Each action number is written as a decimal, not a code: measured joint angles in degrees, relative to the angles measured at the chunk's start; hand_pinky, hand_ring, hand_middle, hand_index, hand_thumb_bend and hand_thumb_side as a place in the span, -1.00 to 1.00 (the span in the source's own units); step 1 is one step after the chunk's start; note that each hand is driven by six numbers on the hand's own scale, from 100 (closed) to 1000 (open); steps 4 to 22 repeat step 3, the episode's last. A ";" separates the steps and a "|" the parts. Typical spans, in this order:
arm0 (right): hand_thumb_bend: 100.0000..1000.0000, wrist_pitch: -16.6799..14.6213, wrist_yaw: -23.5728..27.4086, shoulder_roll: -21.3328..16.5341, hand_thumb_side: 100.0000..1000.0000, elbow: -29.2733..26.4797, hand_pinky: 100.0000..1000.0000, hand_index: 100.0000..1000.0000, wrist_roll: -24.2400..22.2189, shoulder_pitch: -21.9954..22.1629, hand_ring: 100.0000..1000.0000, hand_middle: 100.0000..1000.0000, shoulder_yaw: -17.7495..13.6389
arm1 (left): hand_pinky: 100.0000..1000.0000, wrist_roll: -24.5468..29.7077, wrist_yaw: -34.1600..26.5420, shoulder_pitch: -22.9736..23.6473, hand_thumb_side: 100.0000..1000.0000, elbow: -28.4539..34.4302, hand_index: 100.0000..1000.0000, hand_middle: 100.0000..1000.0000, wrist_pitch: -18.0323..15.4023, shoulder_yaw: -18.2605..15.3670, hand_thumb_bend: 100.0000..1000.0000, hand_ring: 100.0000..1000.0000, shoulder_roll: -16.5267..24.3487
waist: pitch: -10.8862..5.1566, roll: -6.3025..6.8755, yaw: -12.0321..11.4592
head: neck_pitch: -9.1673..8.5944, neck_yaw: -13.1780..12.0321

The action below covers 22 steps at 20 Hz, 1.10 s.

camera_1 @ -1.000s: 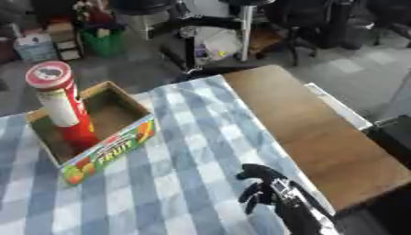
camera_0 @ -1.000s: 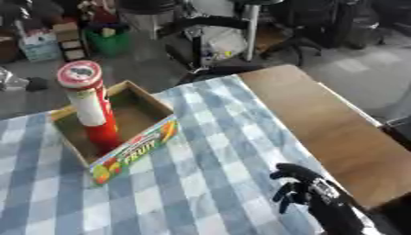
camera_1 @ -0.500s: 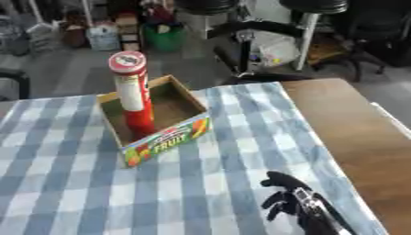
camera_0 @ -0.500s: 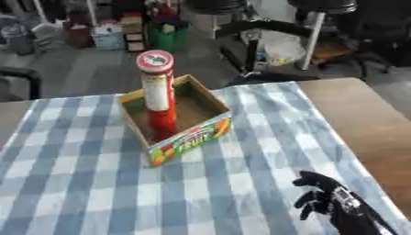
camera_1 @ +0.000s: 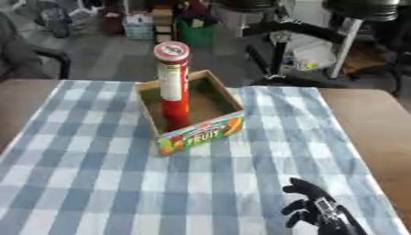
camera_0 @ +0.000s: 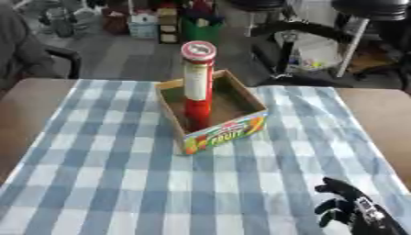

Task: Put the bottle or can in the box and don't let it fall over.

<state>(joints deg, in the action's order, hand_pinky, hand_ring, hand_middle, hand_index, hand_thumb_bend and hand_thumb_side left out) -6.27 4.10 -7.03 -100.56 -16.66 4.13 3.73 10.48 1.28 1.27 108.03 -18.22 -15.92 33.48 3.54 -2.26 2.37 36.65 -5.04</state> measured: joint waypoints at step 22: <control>-1.00 0.00 -0.26 0.28 0.77 -0.33 -0.24 0.72 0.36 -0.02 0.05 0.43 -0.01 | 0.10 2.92 0.90 0.35 0.26 1.17 0.57 0.32 2.42 -0.55 -1.00 0.21 -5.94 | 0.05 -0.10 -0.12 | 0.00 -0.13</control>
